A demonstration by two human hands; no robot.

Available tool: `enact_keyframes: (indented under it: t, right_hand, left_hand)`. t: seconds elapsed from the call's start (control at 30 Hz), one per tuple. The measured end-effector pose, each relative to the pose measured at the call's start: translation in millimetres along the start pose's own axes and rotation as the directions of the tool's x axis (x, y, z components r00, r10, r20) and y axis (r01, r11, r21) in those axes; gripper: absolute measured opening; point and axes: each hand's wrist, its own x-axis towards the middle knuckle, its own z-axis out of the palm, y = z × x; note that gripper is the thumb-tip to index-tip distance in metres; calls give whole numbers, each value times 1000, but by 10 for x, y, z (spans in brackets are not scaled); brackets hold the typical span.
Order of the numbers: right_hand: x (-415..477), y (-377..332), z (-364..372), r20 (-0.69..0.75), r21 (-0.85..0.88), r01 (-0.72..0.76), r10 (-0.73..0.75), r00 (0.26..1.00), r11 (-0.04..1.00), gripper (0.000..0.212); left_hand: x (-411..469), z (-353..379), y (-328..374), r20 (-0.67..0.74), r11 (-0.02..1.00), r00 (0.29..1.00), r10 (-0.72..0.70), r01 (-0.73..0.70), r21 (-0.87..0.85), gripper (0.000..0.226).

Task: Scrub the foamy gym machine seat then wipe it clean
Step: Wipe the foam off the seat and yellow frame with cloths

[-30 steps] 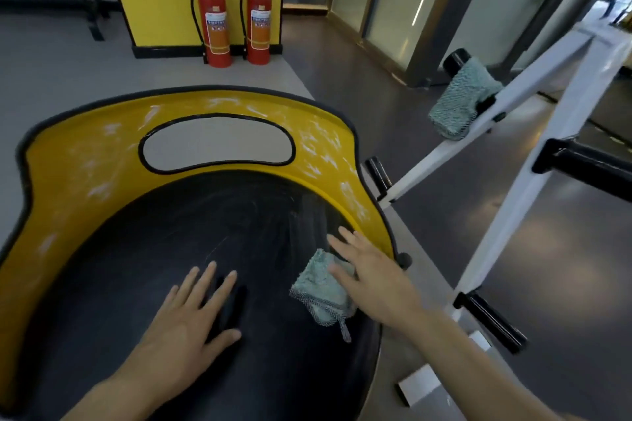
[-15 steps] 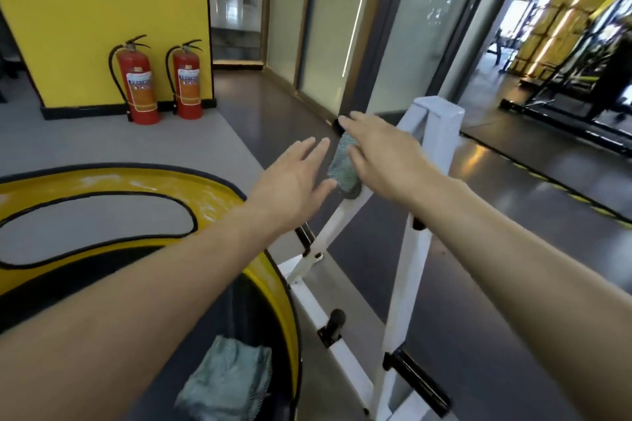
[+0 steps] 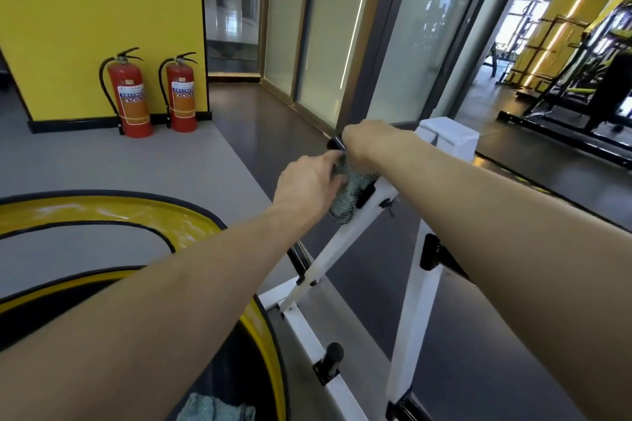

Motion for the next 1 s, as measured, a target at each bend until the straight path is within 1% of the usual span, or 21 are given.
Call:
enact_keyframes:
  t: [0.03, 0.07, 0.13, 0.2, 0.27, 0.33, 0.4, 0.47, 0.57, 0.67, 0.8, 0.9, 1.0]
  right_hand:
    - [-7, 18, 3, -21, 7, -15, 15, 1000, 1000, 12]
    - [-23, 37, 1, -48, 17, -32, 33, 998, 999, 15]
    - [-40, 66, 2, -99, 32, -53, 56, 993, 998, 16]
    - [-23, 74, 14, -119, 47, -37, 42, 992, 998, 15]
    - [-10, 69, 15, -107, 87, -8, 17, 994, 996, 13]
    - [-27, 59, -21, -85, 191, 46, -30, 996, 981, 13]
    - [-81, 29, -72, -79, 359, 105, -82, 994, 927, 18]
    - [-163, -65, -115, -100, 505, 155, -120, 988, 849, 17]
    - [-290, -340, -135, -139, 606, 232, -186, 973, 761, 13]
    - [-452, -764, -106, -155, 658, 301, -268, 951, 690, 15]
    - [-787, -1554, 33, -151, 732, 385, -417, 896, 562, 16]
    - [-1103, -2227, 235, -141, 752, 437, -528, 838, 493, 15]
    - [-1464, -2820, 499, -82, 747, 464, -627, 775, 476, 12]
  left_hand:
    - [24, 26, 13, -19, 993, 999, -50, 48, -107, 38]
    - [50, 46, 26, -9, 968, 993, -114, 109, -224, 36]
    - [89, 78, 45, 82, 887, 970, -228, 242, -394, 29]
    - [103, 97, 5, 119, 868, 961, -248, 275, -414, 12]
    - [66, 45, -89, 97, 872, 963, -250, 267, -410, 20]
    - [-9, -73, -226, 59, 874, 968, -246, 247, -419, 22]
    - [-135, -260, -351, 14, 889, 974, -228, 214, -404, 20]
    - [-298, -466, -470, -36, 920, 981, -189, 164, -357, 17]
    - [-622, -820, -639, -85, 970, 988, -128, 107, -220, 10]
    - [-1082, -1185, -869, -117, 989, 986, -118, 106, -105, 5]
    - [-1940, -1652, -1235, -85, 986, 983, -160, 164, 39, 6]
    - [-2723, -1948, -1531, -36, 957, 961, -273, 275, 94, 6]
    - [-3496, -2139, -1753, 30, 913, 916, -400, 395, 103, 9]
